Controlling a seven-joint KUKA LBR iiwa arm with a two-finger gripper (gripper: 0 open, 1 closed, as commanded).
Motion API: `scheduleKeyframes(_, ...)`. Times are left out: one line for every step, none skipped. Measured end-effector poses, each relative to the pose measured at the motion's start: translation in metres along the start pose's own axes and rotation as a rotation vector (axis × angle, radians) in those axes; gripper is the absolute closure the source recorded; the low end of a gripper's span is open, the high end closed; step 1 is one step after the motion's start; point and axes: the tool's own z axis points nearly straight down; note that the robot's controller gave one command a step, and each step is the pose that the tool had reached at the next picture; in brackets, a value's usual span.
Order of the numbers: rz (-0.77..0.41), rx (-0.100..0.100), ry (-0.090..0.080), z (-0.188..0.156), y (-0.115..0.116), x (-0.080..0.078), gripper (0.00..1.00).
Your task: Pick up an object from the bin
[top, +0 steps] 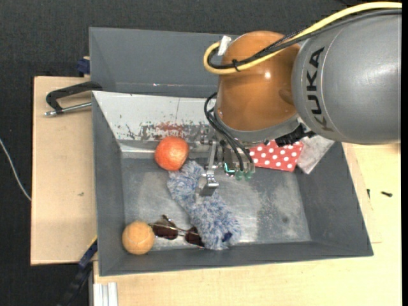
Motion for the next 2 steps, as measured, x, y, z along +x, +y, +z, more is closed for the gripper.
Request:
scheduleKeyframes(0.002,-0.001,-0.008,-0.004,-0.001,-0.002,0.0)
scheduleKeyframes(-0.026,-0.001,-0.012,0.065,-0.022,-0.018,0.0)
